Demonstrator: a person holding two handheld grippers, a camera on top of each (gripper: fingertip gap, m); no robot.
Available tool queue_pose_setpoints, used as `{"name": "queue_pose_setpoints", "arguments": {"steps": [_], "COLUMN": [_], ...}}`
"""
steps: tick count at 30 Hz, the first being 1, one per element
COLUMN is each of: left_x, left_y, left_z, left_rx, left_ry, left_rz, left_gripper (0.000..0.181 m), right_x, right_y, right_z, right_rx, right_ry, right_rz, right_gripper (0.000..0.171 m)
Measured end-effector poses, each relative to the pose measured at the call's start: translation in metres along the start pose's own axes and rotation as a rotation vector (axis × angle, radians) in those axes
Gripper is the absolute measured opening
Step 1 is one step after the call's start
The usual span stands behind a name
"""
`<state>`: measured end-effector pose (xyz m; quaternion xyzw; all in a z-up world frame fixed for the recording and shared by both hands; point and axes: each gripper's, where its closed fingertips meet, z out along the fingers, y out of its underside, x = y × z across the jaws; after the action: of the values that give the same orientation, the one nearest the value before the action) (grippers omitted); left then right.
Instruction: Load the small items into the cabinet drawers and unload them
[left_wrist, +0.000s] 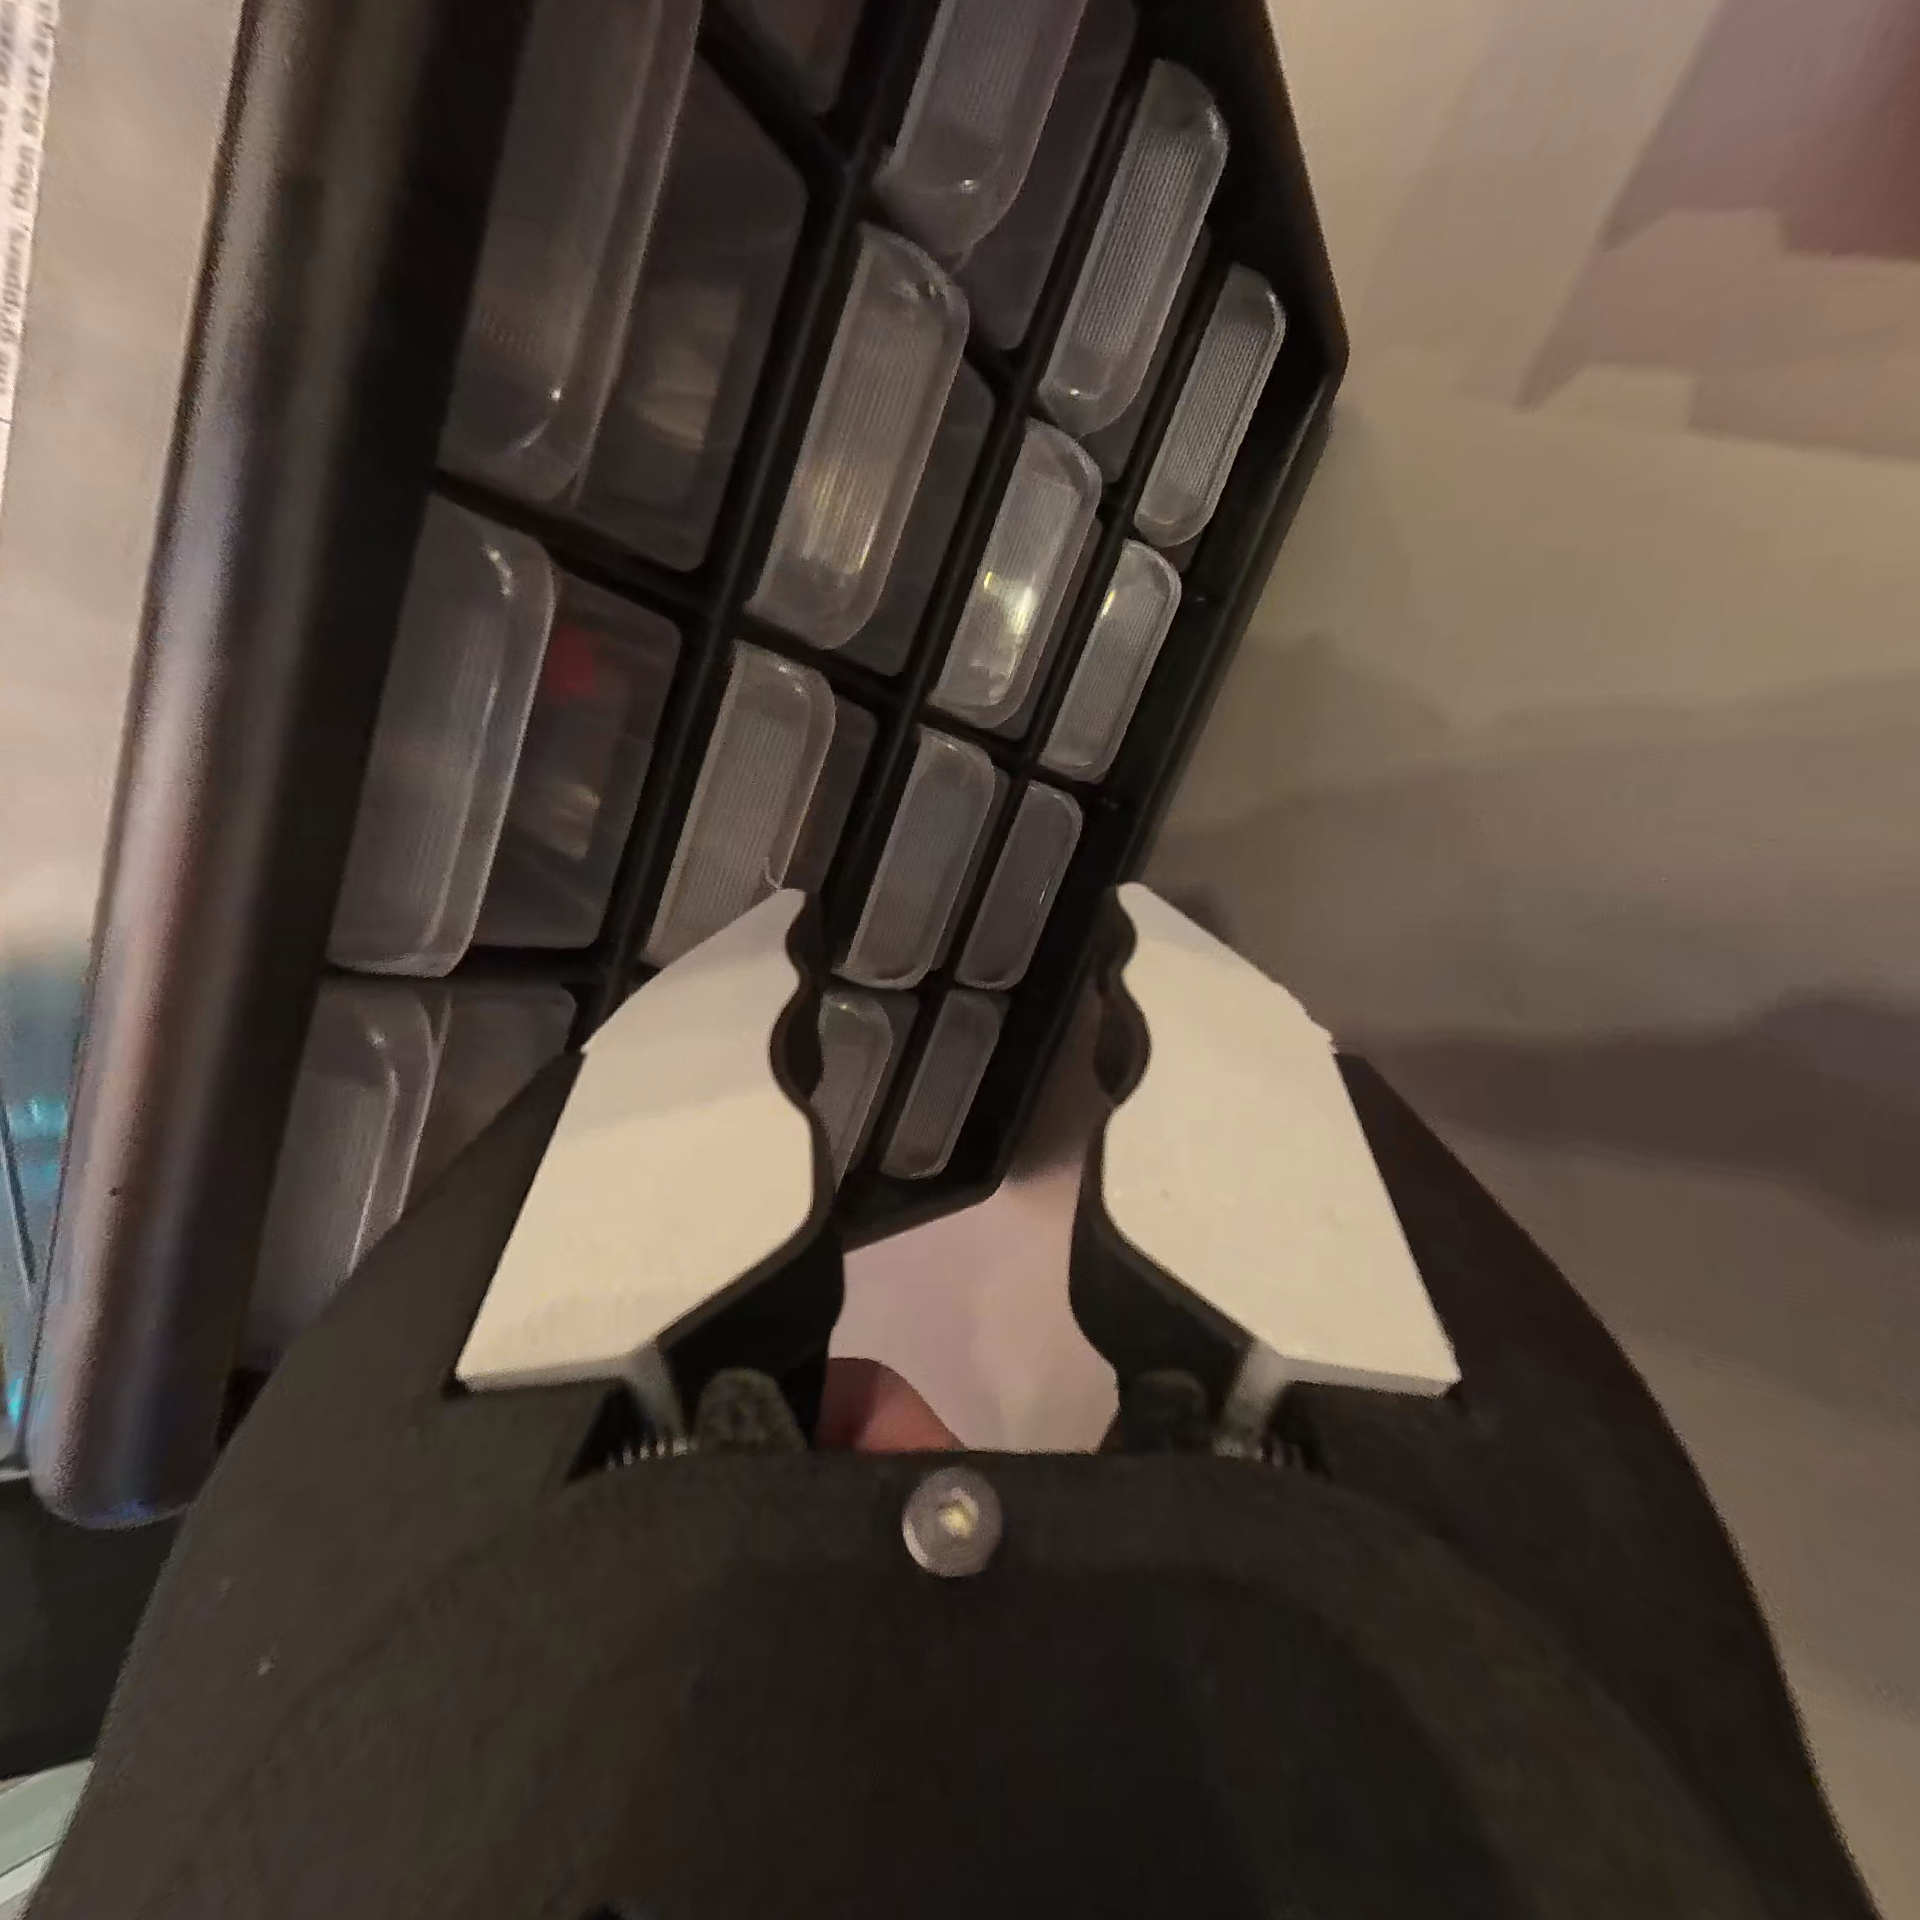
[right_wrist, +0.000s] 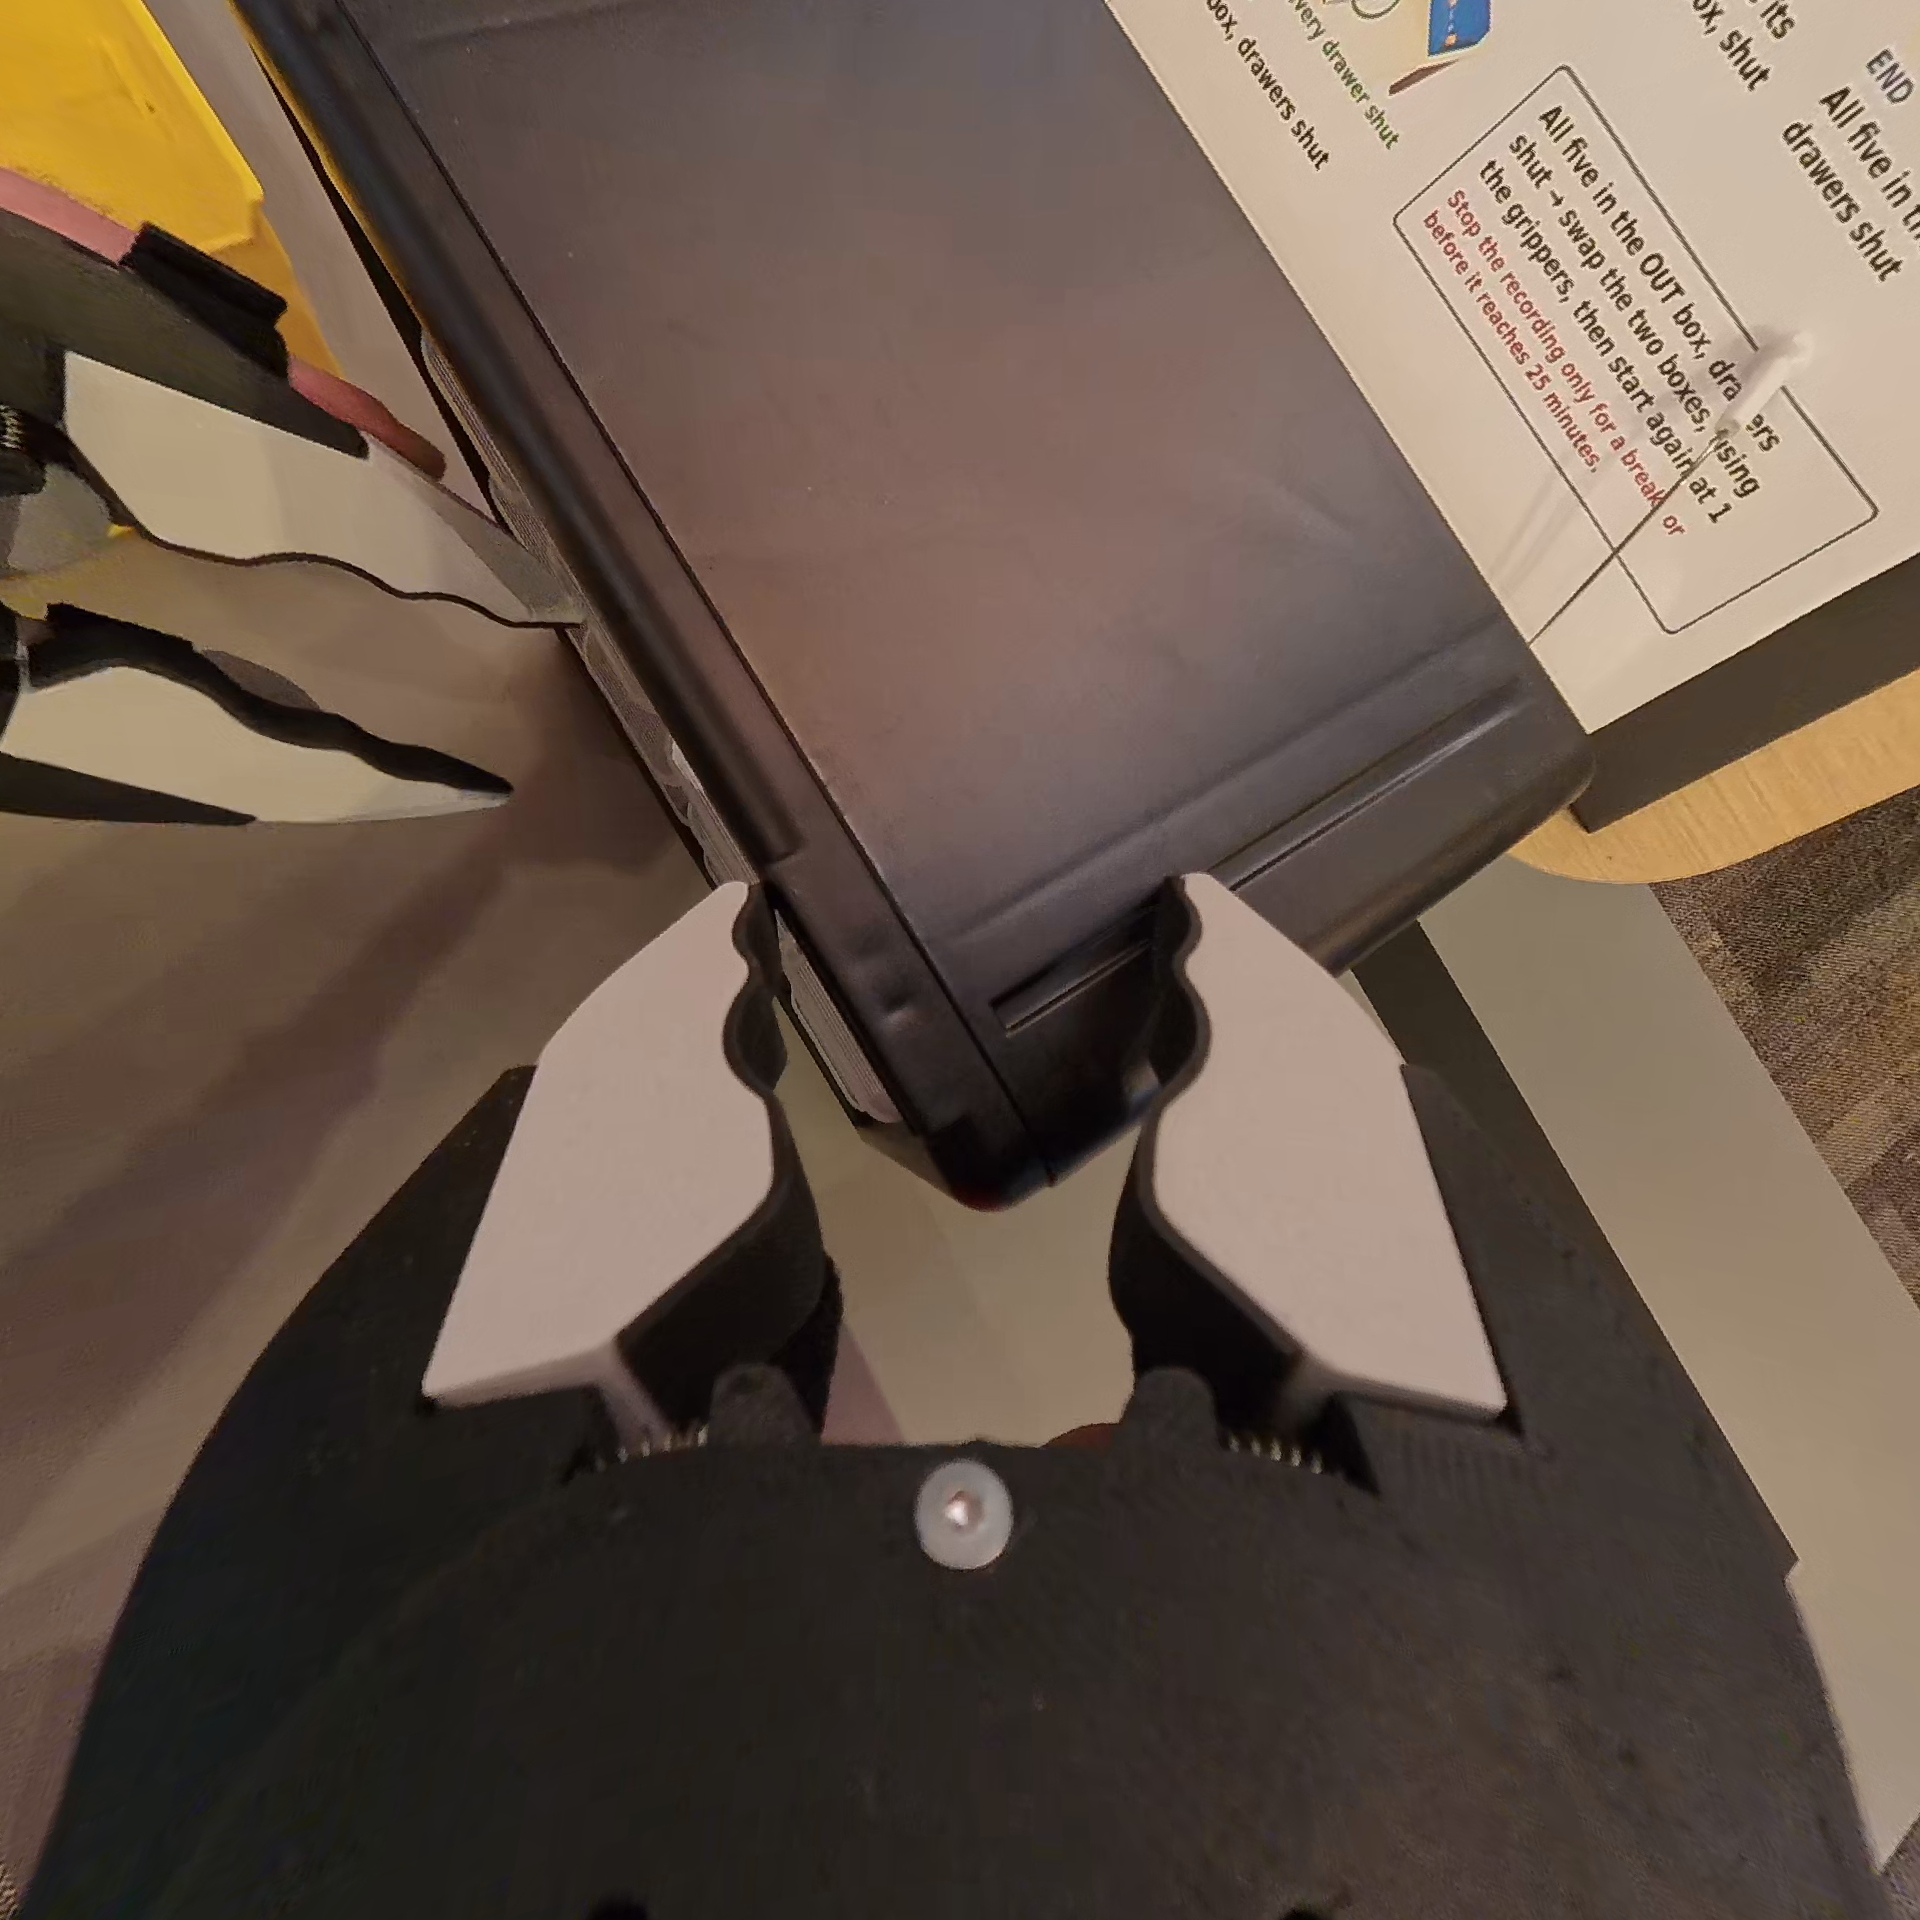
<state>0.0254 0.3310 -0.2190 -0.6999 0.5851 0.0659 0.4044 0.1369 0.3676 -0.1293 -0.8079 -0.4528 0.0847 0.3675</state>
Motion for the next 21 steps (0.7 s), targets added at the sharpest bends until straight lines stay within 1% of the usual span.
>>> {"name": "queue_pose_setpoints", "arguments": {"steps": [2,4,6,9,11,14,16,19,21], "left_x": [0.004,0.009,0.005,-0.003,-0.01,-0.019,-0.022,-0.022,-0.021], "left_y": [0.002,0.004,0.007,0.011,0.011,0.012,0.01,0.01,0.01], "left_z": [0.0,0.0,0.003,0.013,0.019,0.028,0.028,0.027,0.026], "left_rx": [-0.015,-0.023,-0.053,-0.116,-0.136,-0.149,-0.142,-0.135,-0.145], "left_ry": [-0.043,-0.097,-0.206,-0.372,-0.466,-0.553,-0.599,-0.596,-0.612], "left_rz": [0.071,0.178,0.315,0.521,0.6,0.659,0.689,0.65,0.675], "left_gripper": [0.06,0.06,0.058,0.048,0.038,0.033,0.022,0.021,0.02], "right_x": [0.0,0.0,0.0,0.0,0.0,0.0,0.0,0.0,0.0], "right_y": [0.0,0.0,0.0,0.0,0.0,0.0,0.0,0.0,0.0], "right_z": [0.0,0.0,0.0,0.0,0.0,0.0,0.0,0.0,0.0], "right_rx": [-0.001,0.0,0.003,0.005,0.008,0.011,0.008,0.005,0.007], "right_ry": [0.0,-0.001,-0.001,-0.001,0.0,0.0,-0.001,-0.002,-0.003], "right_rz": [-0.003,-0.004,-0.006,-0.006,-0.003,-0.002,-0.004,-0.008,-0.008], "right_gripper": [0.072,0.072,0.071,0.071,0.072,0.072,0.071,0.071,0.071]}}
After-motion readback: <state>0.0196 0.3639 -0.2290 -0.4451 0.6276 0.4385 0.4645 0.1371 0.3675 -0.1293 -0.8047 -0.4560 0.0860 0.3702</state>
